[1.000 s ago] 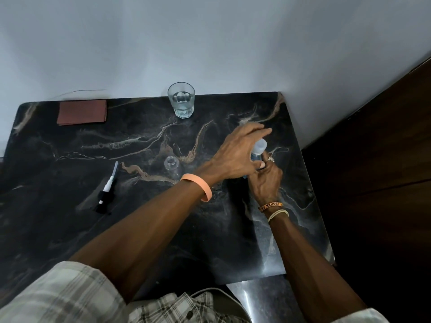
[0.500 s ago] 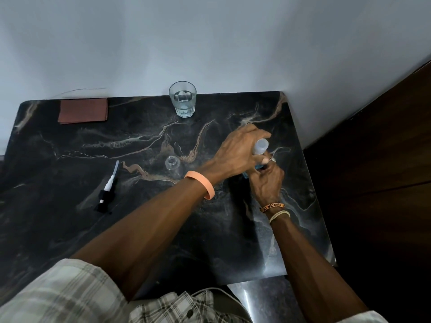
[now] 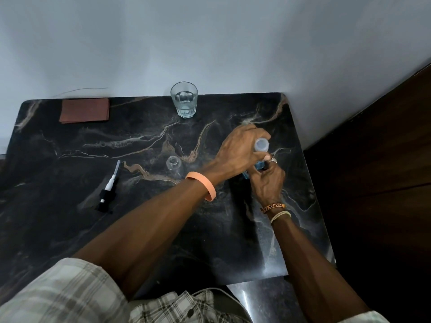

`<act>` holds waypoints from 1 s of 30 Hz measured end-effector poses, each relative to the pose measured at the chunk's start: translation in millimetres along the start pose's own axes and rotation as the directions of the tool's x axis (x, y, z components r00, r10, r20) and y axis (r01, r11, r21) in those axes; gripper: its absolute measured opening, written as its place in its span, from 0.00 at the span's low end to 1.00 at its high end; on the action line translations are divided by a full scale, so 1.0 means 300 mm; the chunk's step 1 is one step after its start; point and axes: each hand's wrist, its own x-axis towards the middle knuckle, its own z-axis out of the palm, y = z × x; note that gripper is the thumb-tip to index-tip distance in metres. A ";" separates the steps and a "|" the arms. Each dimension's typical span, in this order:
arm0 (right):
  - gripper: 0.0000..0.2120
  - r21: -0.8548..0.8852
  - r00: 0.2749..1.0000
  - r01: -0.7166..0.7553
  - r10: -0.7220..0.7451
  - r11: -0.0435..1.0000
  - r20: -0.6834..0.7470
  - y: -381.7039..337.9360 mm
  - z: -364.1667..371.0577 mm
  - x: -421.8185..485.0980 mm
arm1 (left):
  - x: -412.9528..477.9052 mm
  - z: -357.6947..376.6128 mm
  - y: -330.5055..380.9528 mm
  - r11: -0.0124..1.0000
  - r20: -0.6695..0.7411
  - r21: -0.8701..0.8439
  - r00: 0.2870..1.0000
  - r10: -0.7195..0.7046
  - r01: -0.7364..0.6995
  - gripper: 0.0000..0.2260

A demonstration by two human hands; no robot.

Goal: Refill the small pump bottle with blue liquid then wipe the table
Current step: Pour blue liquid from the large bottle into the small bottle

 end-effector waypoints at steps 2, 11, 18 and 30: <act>0.18 -0.019 1.000 -0.003 0.003 1.000 0.000 -0.005 -0.003 -0.002 | -0.005 -0.005 -0.002 1.000 -0.040 -0.004 0.999 0.024 -0.024 0.19; 0.27 -0.104 0.999 0.006 0.000 0.995 0.054 -0.017 -0.010 0.001 | -0.131 -0.094 0.004 0.930 -0.305 -0.361 0.934 -0.185 0.067 0.19; 0.40 -0.205 0.985 0.079 -0.108 0.976 -0.133 -0.062 -0.023 -0.128 | -0.460 -0.187 -0.187 0.901 -0.394 -0.346 0.831 -0.392 0.261 0.18; 0.24 -0.045 0.644 0.168 -0.075 0.985 0.761 -0.202 0.339 -0.444 | -0.740 -0.138 -0.481 0.835 -0.209 -0.100 0.809 -0.549 0.541 0.14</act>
